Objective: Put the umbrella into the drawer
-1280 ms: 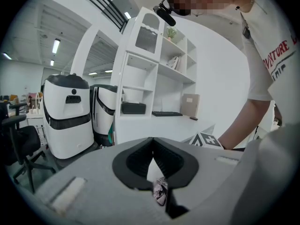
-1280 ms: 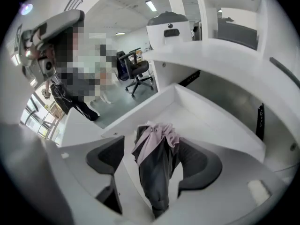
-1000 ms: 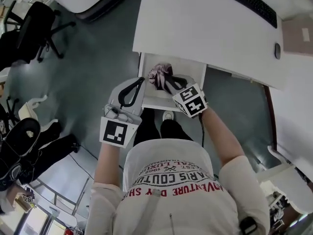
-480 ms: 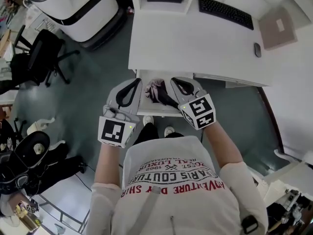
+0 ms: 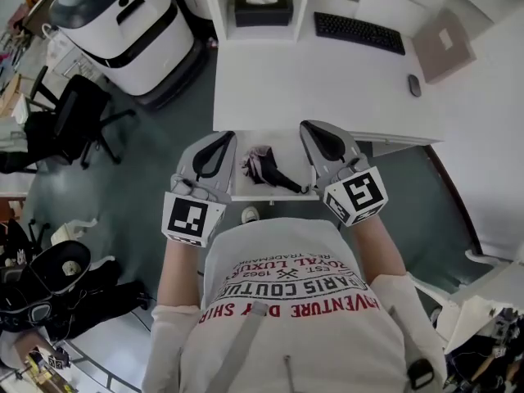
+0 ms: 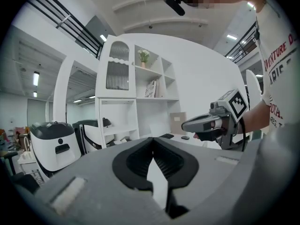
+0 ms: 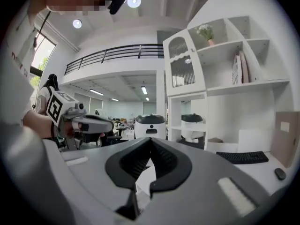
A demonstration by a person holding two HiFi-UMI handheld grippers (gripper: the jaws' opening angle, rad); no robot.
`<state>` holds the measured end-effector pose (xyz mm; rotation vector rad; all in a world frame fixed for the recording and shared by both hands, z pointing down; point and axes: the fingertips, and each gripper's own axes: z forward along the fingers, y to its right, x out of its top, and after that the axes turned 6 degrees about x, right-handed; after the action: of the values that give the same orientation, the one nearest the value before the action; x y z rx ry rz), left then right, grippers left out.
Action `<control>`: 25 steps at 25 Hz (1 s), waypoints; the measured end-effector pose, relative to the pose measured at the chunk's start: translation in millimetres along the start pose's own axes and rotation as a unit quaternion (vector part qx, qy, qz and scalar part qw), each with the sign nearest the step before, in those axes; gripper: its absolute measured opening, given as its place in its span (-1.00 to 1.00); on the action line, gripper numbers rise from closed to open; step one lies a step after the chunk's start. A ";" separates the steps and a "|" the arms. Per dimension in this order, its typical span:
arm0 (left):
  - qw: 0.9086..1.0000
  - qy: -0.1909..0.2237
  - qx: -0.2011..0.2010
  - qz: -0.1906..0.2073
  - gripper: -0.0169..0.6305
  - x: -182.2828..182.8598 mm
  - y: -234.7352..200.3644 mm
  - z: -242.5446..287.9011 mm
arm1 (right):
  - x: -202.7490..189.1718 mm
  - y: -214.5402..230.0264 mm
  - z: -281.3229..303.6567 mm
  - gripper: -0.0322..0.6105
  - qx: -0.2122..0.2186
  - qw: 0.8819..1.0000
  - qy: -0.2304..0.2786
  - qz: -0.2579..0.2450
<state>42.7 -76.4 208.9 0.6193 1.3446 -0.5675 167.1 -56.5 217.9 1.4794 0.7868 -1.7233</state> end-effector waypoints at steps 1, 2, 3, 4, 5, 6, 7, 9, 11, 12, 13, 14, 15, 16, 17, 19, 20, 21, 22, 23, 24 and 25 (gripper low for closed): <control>1.000 0.000 0.000 -0.001 -0.92 1.8 -1.1 -0.8 | 7.3 1.0 -0.9 -0.90 -0.003 1.000 0.015 0.005; 1.000 0.001 0.001 -0.002 -0.92 3.9 -2.0 -1.5 | 14.5 1.5 -0.5 -0.90 -0.005 1.000 0.028 0.008; 1.000 0.002 0.001 -0.003 -0.92 6.3 -2.7 -1.7 | 20.8 1.6 0.6 -0.90 -0.006 0.999 0.038 0.007; 1.000 0.002 0.001 -0.003 -0.92 8.5 -2.9 -1.4 | 25.8 1.5 1.9 -0.90 -0.007 0.999 0.044 0.003; 1.000 0.002 0.000 -0.003 -0.92 10.5 -2.7 -0.6 | 29.5 1.2 3.0 -0.90 -0.007 0.999 0.046 -0.005; 1.000 0.002 0.000 -0.002 -0.92 12.7 -2.6 0.3 | 32.5 0.7 3.8 -0.90 -0.007 0.999 0.047 -0.012; 1.000 0.004 -0.001 -0.002 -0.92 15.2 -2.7 0.9 | 34.9 0.0 4.5 -0.90 -0.007 0.999 0.049 -0.017; 1.000 0.005 -0.001 -0.005 -0.92 19.0 -3.9 1.2 | 37.2 -1.5 6.0 -0.90 -0.005 0.999 0.050 -0.021; 1.000 0.006 0.004 -0.011 -0.92 20.9 -7.0 1.1 | 35.7 -2.3 8.0 -0.90 -0.003 0.999 0.049 -0.021; 1.000 0.006 0.007 -0.014 -0.92 21.1 -8.5 1.3 | 34.2 -2.5 8.8 -0.90 -0.002 0.999 0.048 -0.021; 1.000 0.006 0.009 -0.016 -0.92 20.9 -9.7 1.4 | 32.7 -2.6 9.4 -0.90 -0.001 0.999 0.047 -0.021; 1.000 0.006 0.010 -0.016 -0.92 20.7 -10.7 1.4 | 31.4 -2.9 10.1 -0.90 0.000 0.999 0.046 -0.022; 1.000 0.007 0.011 -0.016 -0.92 20.9 -11.9 1.0 | 30.1 -3.4 10.9 -0.90 0.001 0.999 0.046 -0.023; 1.000 0.008 0.012 -0.014 -0.92 21.6 -13.3 0.3 | 28.8 -3.9 11.8 -0.90 0.002 0.999 0.045 -0.022; 1.000 0.009 0.013 -0.013 -0.92 23.0 -14.9 -0.6 | 27.7 -4.5 12.6 -0.90 0.003 0.999 0.045 -0.018; 1.000 0.013 0.015 -0.013 -0.92 27.1 -17.8 -1.8 | 26.6 -4.8 13.0 -0.90 0.005 0.999 0.046 -0.008; 1.000 0.015 0.015 -0.014 -0.92 28.9 -18.7 -2.2 | 26.4 -4.3 12.7 -0.90 0.004 0.999 0.046 -0.003; 1.000 0.015 0.015 -0.015 -0.92 30.0 -19.4 -2.4 | 26.4 -3.9 12.4 -0.90 0.002 0.999 0.046 -0.001; 1.000 0.015 0.015 -0.015 -0.92 30.3 -19.8 -2.7 | 26.4 -3.6 12.0 -0.90 0.000 0.999 0.046 0.001; 1.000 0.014 0.016 -0.016 -0.92 30.0 -19.8 -2.9 | 26.3 -3.4 11.5 -0.90 -0.002 0.999 0.046 0.002; 1.000 0.014 0.016 -0.017 -0.92 29.7 -19.5 -3.0 | 25.9 -3.1 11.0 -0.90 -0.004 0.999 0.046 0.002; 1.000 0.013 0.017 -0.019 -0.92 29.7 -19.2 -2.9 | 25.4 -2.6 10.6 -0.90 -0.005 0.999 0.046 0.003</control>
<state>31.4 -88.8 177.6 0.6315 1.3771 -0.6159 157.2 -67.2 194.4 1.5607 0.8371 -1.6547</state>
